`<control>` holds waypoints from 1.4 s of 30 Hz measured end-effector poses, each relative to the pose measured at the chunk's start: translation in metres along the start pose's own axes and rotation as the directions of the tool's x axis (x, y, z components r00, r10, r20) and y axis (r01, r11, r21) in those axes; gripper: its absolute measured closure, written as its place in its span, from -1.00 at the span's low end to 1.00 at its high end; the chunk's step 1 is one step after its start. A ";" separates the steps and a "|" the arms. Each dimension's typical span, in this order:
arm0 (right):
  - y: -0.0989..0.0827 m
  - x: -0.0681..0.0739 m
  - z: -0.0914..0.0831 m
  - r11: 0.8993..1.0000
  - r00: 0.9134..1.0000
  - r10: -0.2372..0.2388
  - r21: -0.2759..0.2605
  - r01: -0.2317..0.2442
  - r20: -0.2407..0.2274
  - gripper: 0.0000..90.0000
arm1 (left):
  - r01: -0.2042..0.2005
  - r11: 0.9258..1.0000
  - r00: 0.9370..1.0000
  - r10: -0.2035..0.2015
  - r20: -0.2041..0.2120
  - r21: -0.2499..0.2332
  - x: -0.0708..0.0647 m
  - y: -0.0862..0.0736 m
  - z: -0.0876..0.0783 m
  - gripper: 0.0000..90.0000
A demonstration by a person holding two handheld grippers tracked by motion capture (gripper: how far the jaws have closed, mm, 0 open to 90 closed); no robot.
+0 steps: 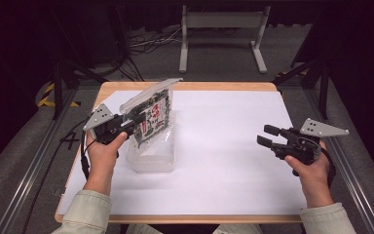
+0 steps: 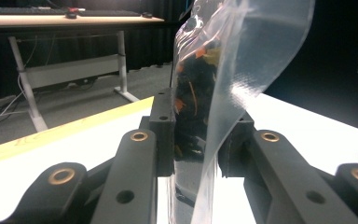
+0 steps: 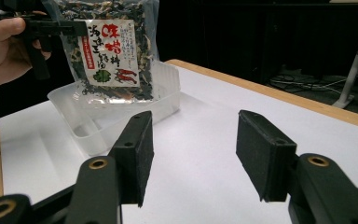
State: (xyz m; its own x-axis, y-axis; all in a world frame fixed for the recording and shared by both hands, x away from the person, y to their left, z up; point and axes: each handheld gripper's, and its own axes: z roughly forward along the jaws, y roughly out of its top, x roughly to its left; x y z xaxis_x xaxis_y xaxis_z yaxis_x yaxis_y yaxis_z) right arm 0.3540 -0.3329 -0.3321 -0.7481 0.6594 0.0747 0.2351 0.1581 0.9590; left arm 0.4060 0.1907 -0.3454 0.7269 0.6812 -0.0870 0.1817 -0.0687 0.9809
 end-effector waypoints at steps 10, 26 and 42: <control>-0.001 -0.001 0.001 1.000 1.000 0.006 0.003 -0.006 -0.001 0.04 | 0.019 0.998 1.000 -0.019 0.000 0.059 0.003 -0.005 -0.001 0.60; -0.002 0.000 0.004 1.000 1.000 0.008 0.014 -0.008 -0.009 -0.01 | 0.034 0.990 0.999 -0.034 0.001 0.139 0.014 -0.020 0.001 0.59; -0.003 -0.002 0.004 1.000 1.000 0.006 0.015 -0.006 -0.004 -0.05 | 0.001 0.995 0.998 0.006 -0.070 0.099 0.009 -0.017 -0.013 -0.50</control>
State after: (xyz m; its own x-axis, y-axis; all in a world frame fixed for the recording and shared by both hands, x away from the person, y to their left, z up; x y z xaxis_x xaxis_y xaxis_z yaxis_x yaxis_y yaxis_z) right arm 0.3577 -0.3316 -0.3362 -0.7491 0.6575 0.0812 0.2487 0.1655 0.9543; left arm 0.4011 0.2073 -0.3610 0.6802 0.7298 -0.0691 0.2473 -0.1396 0.9588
